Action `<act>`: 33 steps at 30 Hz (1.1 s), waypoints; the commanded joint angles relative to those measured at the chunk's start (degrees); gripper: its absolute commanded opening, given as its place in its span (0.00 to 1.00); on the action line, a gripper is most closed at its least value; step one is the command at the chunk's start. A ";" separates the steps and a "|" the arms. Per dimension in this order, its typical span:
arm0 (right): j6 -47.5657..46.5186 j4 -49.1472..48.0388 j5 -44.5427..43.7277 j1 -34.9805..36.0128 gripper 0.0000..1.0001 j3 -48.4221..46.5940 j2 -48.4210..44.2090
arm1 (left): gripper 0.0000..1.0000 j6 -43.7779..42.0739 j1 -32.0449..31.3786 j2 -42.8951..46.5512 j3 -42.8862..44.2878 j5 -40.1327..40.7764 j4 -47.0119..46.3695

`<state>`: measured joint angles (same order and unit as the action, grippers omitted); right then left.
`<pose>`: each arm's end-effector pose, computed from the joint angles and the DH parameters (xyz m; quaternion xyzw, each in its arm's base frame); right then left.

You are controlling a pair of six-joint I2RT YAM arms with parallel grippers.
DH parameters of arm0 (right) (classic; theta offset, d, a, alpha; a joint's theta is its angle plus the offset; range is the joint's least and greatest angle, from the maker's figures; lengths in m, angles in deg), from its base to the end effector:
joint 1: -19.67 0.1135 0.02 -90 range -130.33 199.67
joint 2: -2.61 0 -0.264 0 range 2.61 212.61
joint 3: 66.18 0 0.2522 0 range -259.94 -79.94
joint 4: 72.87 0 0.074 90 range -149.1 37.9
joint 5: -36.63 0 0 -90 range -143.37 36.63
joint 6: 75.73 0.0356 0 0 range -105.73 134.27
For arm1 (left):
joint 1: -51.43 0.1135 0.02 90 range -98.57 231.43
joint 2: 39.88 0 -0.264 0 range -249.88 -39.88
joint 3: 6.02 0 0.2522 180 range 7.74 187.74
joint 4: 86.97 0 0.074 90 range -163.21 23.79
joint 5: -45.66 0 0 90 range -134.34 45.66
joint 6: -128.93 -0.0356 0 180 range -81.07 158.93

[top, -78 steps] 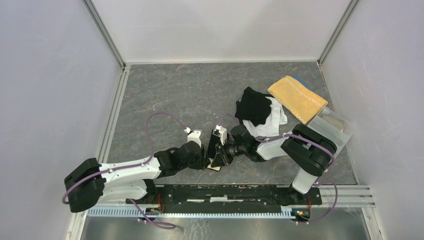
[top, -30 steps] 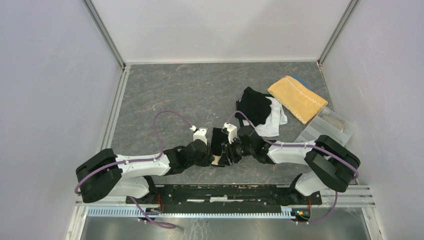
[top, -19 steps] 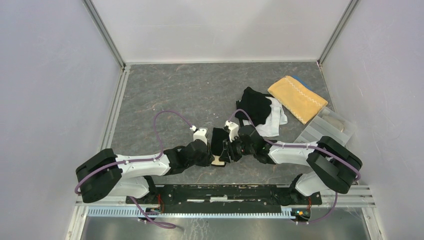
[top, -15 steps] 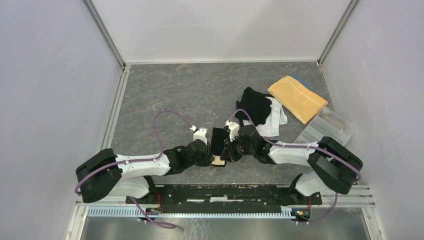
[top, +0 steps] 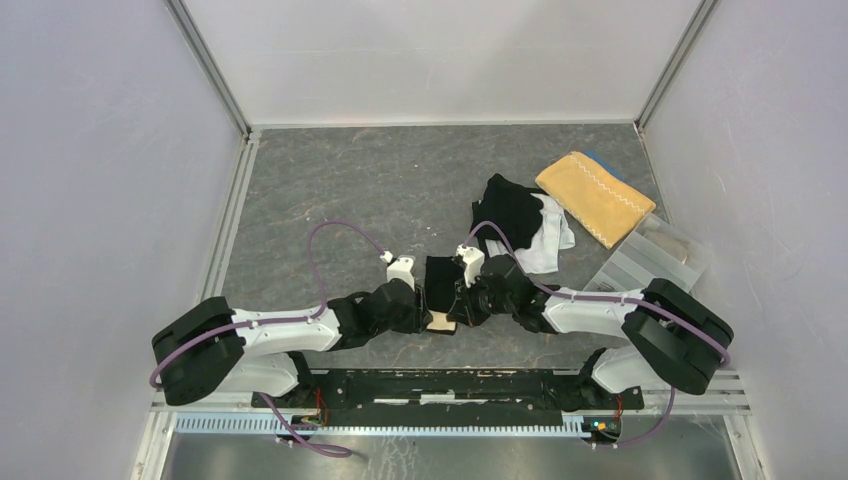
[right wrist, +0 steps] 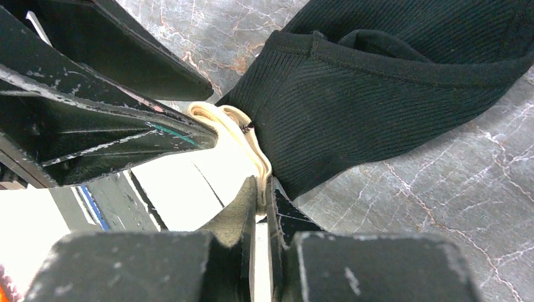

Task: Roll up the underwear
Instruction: Roll the underwear to the center of the board.

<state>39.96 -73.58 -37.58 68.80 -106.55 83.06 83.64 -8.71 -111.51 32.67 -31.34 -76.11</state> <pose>0.1581 0.1976 0.1428 -0.2394 0.8648 0.3559 0.2610 0.1199 -0.1928 0.1517 0.0787 0.9116 -0.2455 0.3202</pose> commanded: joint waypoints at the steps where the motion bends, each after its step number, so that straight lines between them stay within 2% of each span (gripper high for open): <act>1: -1.96 3.78 -4.06 -0.22 0.02 2.96 -0.12 | 0.46 -1.31 -0.05 -1.50 0.38 1.63 3.97; 5: -2.10 3.94 -3.96 -0.19 0.04 2.99 0.12 | 0.46 -0.87 -0.06 -2.41 0.06 1.84 3.32; 7: -2.50 4.16 -4.01 -0.17 0.09 2.80 -0.30 | 0.43 -0.57 -0.04 -3.38 0.18 2.08 3.00; 12: -7.16 6.07 -4.90 -0.19 0.35 0.55 -5.03 | 0.37 -0.41 -0.04 -6.67 1.66 2.28 3.83; 15: -11.38 7.72 -7.44 -0.18 0.44 -1.13 -9.61 | 0.36 -0.50 -0.07 -7.51 1.88 1.88 3.70; 19: -17.76 7.97 -15.25 -0.19 0.49 -2.17 -18.10 | 0.35 -0.50 -0.04 -7.55 1.85 1.79 3.64; 24: -28.73 1.62 -24.91 -0.17 0.56 -0.94 -30.39 | 0.35 -0.59 -0.02 -7.25 1.80 1.79 3.99; 28: -38.63 5.45 -28.12 -0.18 0.59 -4.67 -31.83 | 0.34 -0.67 -0.06 -7.22 1.88 1.82 4.28; 30: -38.38 9.03 -30.69 -0.28 0.59 -8.30 -32.20 | 0.34 -0.65 -0.04 -7.12 1.80 1.78 4.18; 31: -37.82 10.92 -31.58 -0.43 0.71 -9.85 -32.52 | 0.34 -0.72 -0.03 -7.05 1.70 1.77 4.03; 32: -37.32 12.05 -31.94 -0.56 0.77 -10.61 -33.05 | 0.34 -0.68 -0.02 -7.07 1.56 1.71 3.85; 33: -37.46 12.01 -32.03 -0.61 0.79 -10.56 -33.62 | 0.34 -0.72 -0.04 -7.15 1.53 1.63 3.70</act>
<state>6.68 -65.08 -64.57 68.64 -112.13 51.30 83.73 -8.81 -116.87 35.55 -31.30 -78.20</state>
